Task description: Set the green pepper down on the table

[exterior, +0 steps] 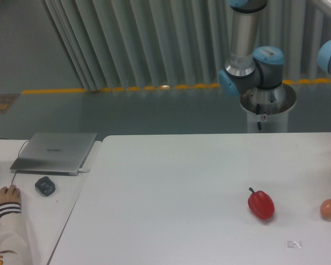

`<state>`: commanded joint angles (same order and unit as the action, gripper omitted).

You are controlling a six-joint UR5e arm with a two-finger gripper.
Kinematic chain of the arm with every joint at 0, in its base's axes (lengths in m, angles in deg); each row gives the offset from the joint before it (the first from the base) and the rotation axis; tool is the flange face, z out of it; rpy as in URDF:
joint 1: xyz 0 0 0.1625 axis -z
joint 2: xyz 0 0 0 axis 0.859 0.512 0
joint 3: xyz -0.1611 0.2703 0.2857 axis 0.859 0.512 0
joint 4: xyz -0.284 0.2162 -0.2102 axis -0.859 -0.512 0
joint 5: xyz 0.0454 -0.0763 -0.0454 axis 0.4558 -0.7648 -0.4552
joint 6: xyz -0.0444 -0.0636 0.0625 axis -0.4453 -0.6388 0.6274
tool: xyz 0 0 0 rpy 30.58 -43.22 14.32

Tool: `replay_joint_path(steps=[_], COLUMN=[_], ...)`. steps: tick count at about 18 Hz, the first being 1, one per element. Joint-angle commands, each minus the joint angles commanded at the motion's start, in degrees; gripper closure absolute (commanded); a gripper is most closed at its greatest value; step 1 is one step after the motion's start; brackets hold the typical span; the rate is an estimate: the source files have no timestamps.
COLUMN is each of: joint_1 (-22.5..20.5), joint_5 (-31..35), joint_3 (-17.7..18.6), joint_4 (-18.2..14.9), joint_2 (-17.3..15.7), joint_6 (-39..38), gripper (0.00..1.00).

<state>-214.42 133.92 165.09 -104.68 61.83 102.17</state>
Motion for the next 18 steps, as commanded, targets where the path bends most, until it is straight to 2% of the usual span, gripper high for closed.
replay_joint_path(steps=[7,9,12,15,18], joint_1=[-1.1,-3.0,-4.0,-4.7,-6.3], joint_5=[-0.1,-0.3,0.2,0.7,7.3], joint_3=[1.0,2.5,2.5,2.5,1.9], joint_4=[0.0,0.1,0.4,0.8,1.0], joint_2=[-0.1,-0.5,-1.7,-1.8,-1.9], joint_6=[0.2,0.1,-0.2,-5.8,-8.3], gripper=[0.00,0.00,0.00,0.00,0.00])
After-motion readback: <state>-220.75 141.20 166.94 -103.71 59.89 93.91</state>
